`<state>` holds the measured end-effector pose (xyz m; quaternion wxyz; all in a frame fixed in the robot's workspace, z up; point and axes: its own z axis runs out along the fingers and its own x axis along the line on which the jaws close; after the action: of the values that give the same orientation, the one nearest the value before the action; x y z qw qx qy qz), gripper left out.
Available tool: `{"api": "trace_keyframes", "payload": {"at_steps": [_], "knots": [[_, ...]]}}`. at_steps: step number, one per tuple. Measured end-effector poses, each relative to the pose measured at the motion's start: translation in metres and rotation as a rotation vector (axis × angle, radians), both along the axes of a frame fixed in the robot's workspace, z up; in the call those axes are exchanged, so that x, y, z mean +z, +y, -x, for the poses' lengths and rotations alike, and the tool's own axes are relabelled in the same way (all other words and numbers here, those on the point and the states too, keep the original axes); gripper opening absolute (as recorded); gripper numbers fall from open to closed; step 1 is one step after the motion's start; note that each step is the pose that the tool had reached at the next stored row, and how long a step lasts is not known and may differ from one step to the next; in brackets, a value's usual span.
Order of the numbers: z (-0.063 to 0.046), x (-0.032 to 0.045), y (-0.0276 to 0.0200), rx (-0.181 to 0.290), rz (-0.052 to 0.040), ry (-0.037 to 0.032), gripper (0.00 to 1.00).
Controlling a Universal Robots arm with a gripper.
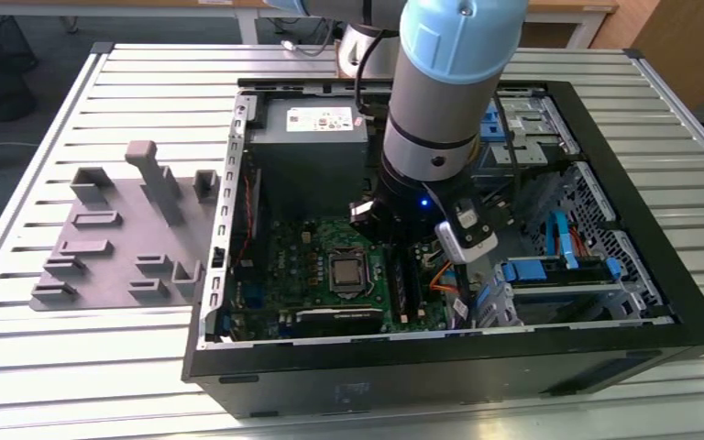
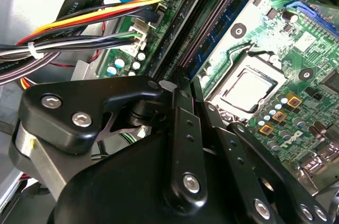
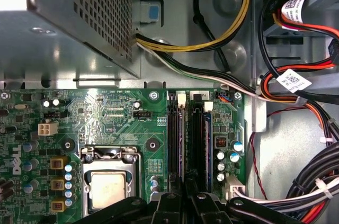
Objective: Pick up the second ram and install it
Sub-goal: 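Insert the second ram into the second slot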
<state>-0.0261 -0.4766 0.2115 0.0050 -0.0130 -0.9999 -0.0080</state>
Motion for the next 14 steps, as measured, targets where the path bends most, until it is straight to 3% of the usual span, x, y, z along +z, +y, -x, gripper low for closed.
{"api": "trace_keyframes", "payload": {"at_steps": [14], "knots": [[0.0, 0.0014, 0.0, 0.011, -0.0004, -0.0001, 0.14]]}}
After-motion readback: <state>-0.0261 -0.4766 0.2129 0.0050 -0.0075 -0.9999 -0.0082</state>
